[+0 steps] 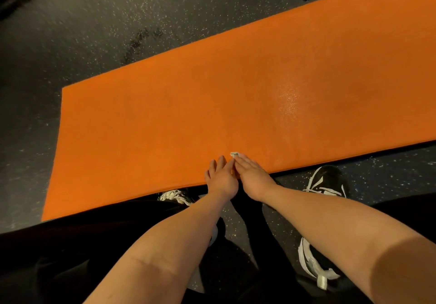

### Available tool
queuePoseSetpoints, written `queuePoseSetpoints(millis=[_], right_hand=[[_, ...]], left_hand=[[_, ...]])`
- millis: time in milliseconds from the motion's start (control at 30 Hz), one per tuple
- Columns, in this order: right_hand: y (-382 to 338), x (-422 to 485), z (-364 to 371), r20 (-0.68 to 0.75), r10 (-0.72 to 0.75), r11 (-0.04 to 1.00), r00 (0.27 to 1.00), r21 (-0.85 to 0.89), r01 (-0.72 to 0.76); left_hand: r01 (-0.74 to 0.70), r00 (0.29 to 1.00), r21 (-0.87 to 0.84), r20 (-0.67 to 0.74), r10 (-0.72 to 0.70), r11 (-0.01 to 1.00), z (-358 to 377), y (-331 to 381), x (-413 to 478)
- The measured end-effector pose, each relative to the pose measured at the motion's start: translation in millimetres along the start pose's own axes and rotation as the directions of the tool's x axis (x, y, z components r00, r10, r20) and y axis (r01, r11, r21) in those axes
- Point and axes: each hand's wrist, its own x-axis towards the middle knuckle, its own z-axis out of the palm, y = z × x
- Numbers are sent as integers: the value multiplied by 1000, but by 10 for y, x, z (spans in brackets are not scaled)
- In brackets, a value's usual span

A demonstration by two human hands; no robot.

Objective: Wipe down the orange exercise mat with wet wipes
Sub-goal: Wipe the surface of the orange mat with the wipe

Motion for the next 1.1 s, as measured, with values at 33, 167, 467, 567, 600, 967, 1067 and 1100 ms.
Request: queuePoseSetpoints(millis=[33,167,467,567,600,967,1067,1100], right_hand=[[73,7,-34,12,-9,1000,1000,-15,9],[321,-14,-195,-77,184,983,980,-12,-186],[40,-7,-26,-24,108,991,994,88,-106],[144,22,-75,27,75,997,997,-5,-75],[190,27,-108,6,125,992,992,-22,-125],[-54,298,-38,-32,174,976,984,135,-168],[-32,386,-45,27,11,999,1000,46,-12],[23,400,-73,15,15,1000,1000,19,-16]], left_hand=[[-5,1000,10,8,5,1000,2,4,-18],[5,999,41,31,-6,999,-7,40,-41],[1,999,-19,43,-1,1000,-39,62,-86],[-2,1000,-30,10,2,1000,-35,25,-64],[-1,1000,-28,-10,0,1000,-32,13,-51],[33,991,-29,-130,-36,999,-104,-74,148],[48,986,-24,-157,-51,999,-102,-95,220],[51,984,-20,-169,-54,998,-104,-100,237]])
